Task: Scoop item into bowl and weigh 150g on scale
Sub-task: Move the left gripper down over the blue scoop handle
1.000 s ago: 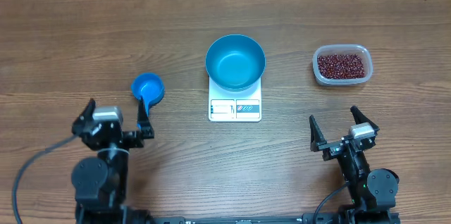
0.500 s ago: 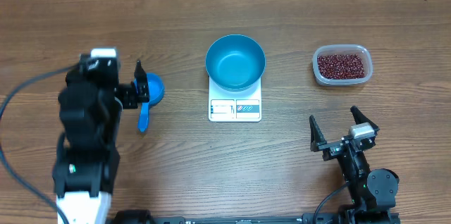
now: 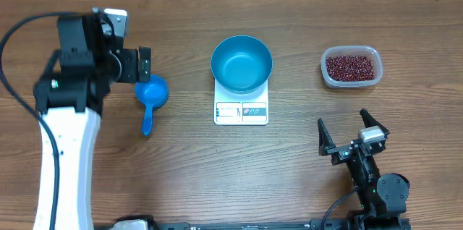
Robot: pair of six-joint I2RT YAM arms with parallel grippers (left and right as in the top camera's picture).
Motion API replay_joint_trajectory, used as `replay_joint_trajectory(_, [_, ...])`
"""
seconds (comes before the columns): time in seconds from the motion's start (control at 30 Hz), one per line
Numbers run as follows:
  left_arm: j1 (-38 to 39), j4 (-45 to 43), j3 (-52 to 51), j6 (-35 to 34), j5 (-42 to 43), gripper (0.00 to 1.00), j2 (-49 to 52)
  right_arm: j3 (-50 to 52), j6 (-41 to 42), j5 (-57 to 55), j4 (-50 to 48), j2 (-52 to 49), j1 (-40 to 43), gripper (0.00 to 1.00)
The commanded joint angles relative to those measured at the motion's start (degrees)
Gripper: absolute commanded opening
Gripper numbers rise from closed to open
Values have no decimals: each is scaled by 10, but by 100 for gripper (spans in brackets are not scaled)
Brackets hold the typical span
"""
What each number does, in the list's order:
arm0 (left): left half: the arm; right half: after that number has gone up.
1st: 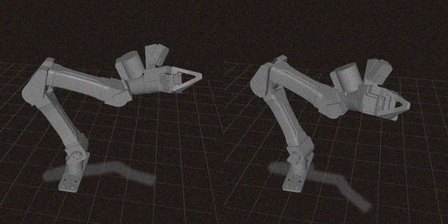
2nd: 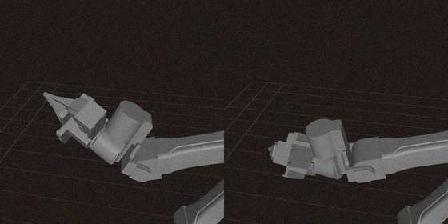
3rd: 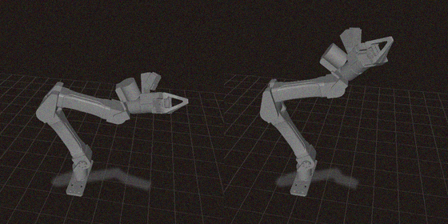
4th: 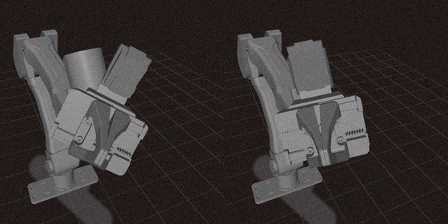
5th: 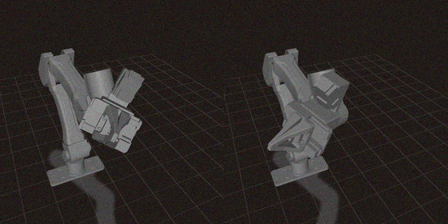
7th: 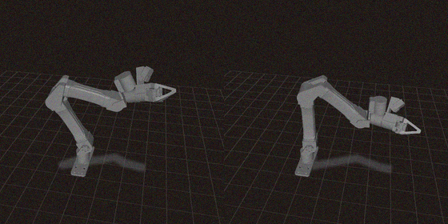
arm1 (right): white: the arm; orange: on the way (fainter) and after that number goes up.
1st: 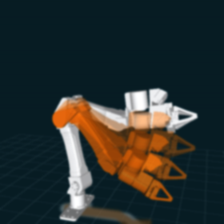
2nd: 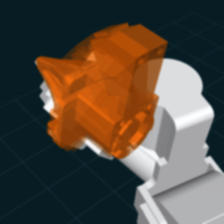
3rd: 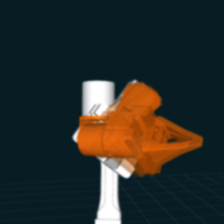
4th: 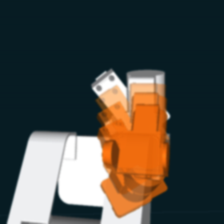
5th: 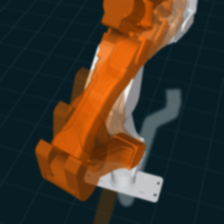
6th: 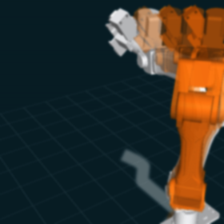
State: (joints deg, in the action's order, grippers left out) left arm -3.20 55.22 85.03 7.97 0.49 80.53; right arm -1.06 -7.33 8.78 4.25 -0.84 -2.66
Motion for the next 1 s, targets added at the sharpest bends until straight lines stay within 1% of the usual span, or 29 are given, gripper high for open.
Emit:
replay_joint_trajectory(0.0, [-28, 29, 39, 24, 70, 100, 46, 6, -1, 3, -3, 7, 2, 100])
replay_joint_trajectory(0.07, [-42, 45, 44, 28, 80, 100, 68, 6, -1, 3, -3, 7, 2, 100])
replay_joint_trajectory(0.13, [-52, 59, 44, 49, 85, 100, 89, 6, -1, 3, -3, 7, 2, 100])
replay_joint_trajectory(0.27, [-57, 79, 44, 73, 79, 99, 126, 6, -1, 3, -3, 7, 2, 100])
replay_joint_trajectory(0.53, [-58, 82, 44, 75, 50, 100, 198, 6, -1, 3, -3, 7, 2, 100])
replay_joint_trajectory(0.8, [-58, 82, 44, 75, 47, 100, 264, 6, -1, 3, -3, 7, 2, 100])
replay_joint_trajectory(0.97, [-58, 79, 44, 75, 18, 100, 296, 6, -1, 3, -3, 7, 2, 100])
